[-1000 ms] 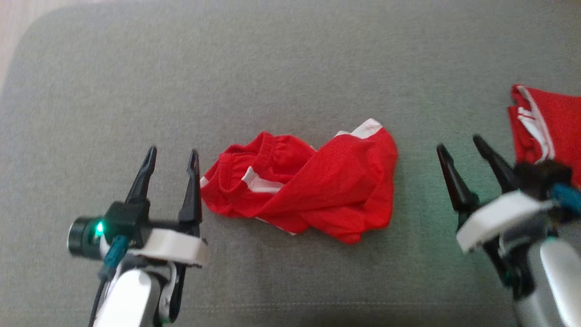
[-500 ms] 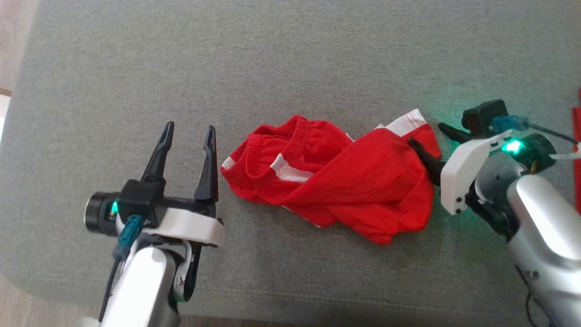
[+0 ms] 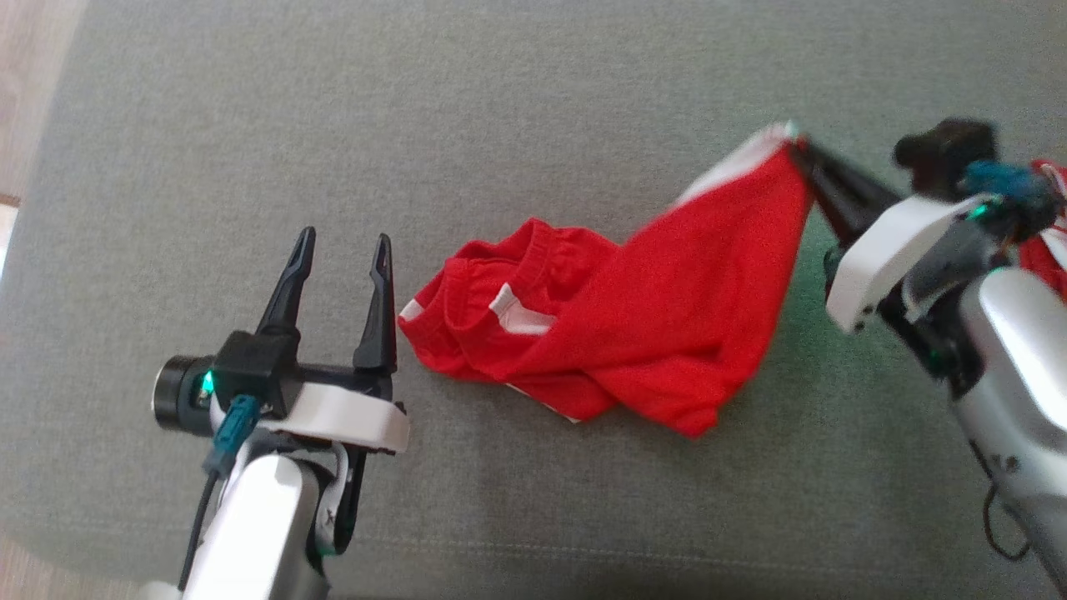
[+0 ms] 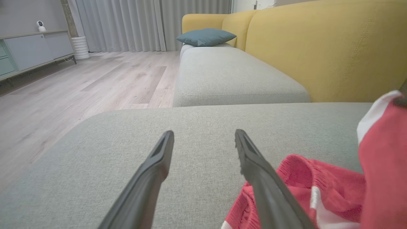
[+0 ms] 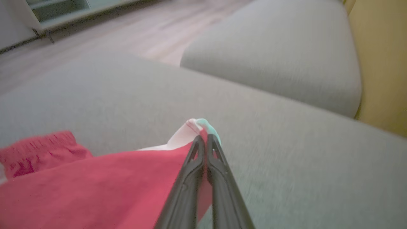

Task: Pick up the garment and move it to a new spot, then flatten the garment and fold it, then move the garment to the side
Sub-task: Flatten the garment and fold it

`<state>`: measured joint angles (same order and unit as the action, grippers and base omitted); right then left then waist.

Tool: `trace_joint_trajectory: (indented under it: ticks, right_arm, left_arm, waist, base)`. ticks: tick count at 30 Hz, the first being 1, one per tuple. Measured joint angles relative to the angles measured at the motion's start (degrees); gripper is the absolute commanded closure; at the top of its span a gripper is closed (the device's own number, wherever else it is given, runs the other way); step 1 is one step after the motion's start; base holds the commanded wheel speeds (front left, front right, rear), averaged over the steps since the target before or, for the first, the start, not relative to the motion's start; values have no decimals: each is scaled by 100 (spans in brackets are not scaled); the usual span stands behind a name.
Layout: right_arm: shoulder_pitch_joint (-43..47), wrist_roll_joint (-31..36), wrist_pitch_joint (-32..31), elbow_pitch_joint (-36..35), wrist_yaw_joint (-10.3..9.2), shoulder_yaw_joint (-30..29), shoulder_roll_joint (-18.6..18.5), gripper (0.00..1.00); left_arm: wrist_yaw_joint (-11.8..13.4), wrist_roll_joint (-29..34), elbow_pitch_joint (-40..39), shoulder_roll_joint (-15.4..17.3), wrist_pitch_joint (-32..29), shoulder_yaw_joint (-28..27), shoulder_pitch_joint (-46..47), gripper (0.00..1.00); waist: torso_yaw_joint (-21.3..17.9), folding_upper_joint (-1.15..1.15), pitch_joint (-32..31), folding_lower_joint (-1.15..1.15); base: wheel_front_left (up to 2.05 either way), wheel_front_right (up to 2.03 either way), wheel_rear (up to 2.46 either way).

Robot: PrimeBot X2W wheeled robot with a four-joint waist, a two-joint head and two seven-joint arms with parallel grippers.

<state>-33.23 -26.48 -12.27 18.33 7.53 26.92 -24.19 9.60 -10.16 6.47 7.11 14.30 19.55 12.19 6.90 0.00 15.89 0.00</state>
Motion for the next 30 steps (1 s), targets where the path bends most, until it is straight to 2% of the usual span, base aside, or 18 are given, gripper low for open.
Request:
trace_joint_trajectory:
  ticks: [2, 7, 11, 14, 19, 23, 27, 29, 30]
  right_arm:
    - [-23, 48, 172, -140, 0, -89, 0, 100]
    - [287, 335, 833, -989, 0, -542, 1, 100]
    - [1469, 560, 1047, -1672, 0, -667, 15, 100]
    - [2526, 648, 1076, -1918, 0, -757, 46, 100]
    - [3587, 765, 1077, -2050, 0, -948, 289, 100]
    - [3896, 802, 1107, -1896, 0, -1077, 527, 100]
    - [4013, 834, 1194, -1417, 0, -1377, 812, 100]
    - [4008, 818, 1283, -1200, 0, -1507, 931, 45]
    - [3999, 786, 1314, -1127, 0, -1563, 983, 14]
  left_arm:
    - [1, 0, -5, 1, 0, -3, -12, 0]
    - [7, 0, -37, 13, 0, -30, -45, 0]
    - [43, 0, -74, 30, 0, -77, -235, 0]
    - [59, -1, -75, 55, 0, -136, -396, 0]
    - [82, -4, -77, 97, 0, -158, -405, 0]
    - [85, -18, -76, 122, 0, -162, -433, 0]
    - [109, -73, -69, 134, -1, -163, -571, 0]
    - [116, -78, -58, 144, -8, -162, -621, 0]
    - [127, -78, -58, 144, -9, -162, -626, 0]
  waist:
    - [-24, 0, -32, 0]
    - [-145, 0, -199, 0]
    - [-247, 0, -331, 0]
    - [-336, 0, -384, 0]
    - [-444, 0, -450, 0]
    - [-496, 0, -508, 0]
    - [-530, 0, -566, 0]
    - [-534, 0, -598, 0]
    - [-538, 0, -615, 0]
  base:
    - [0, 0, 0]
    - [0, 0, 0]
    - [0, 0, 0]
    - [0, 0, 0]
    - [0, 0, 0]
    - [0, 0, 0]
    - [0, 0, 0]
    - [0, 0, 0]
    - [0, 0, 0]
